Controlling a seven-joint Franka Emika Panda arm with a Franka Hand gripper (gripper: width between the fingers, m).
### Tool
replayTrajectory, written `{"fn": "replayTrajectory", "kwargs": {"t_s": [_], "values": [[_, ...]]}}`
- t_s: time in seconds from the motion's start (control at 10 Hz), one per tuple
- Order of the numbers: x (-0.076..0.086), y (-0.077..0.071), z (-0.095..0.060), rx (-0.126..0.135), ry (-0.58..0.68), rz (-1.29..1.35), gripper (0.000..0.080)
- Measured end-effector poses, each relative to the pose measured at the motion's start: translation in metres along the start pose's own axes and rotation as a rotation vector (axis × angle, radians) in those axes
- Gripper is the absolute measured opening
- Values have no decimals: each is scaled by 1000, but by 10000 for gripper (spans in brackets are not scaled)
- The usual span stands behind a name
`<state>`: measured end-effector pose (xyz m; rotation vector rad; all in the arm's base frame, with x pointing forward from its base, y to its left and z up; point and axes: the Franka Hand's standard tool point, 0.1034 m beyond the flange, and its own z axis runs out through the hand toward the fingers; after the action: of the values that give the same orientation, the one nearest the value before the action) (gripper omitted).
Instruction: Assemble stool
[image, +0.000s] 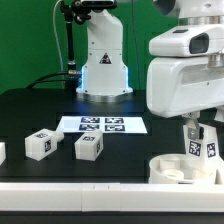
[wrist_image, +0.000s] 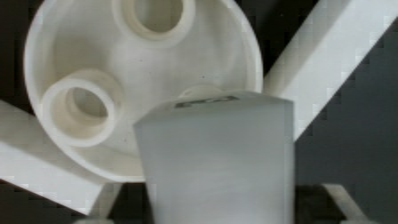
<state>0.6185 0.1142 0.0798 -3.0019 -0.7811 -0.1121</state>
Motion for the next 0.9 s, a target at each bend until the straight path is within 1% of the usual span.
{"fn": "replayTrajectory", "kwargs": {"t_s": [0.3, 0.4, 0.5, 0.9], "values": [[0, 0, 0, 2, 1, 57, 341], [0, -1, 0, 2, 1, 158, 341], [0, -1, 0, 3, 1, 197, 341], [-2, -1, 1, 46, 19, 826, 341]]}}
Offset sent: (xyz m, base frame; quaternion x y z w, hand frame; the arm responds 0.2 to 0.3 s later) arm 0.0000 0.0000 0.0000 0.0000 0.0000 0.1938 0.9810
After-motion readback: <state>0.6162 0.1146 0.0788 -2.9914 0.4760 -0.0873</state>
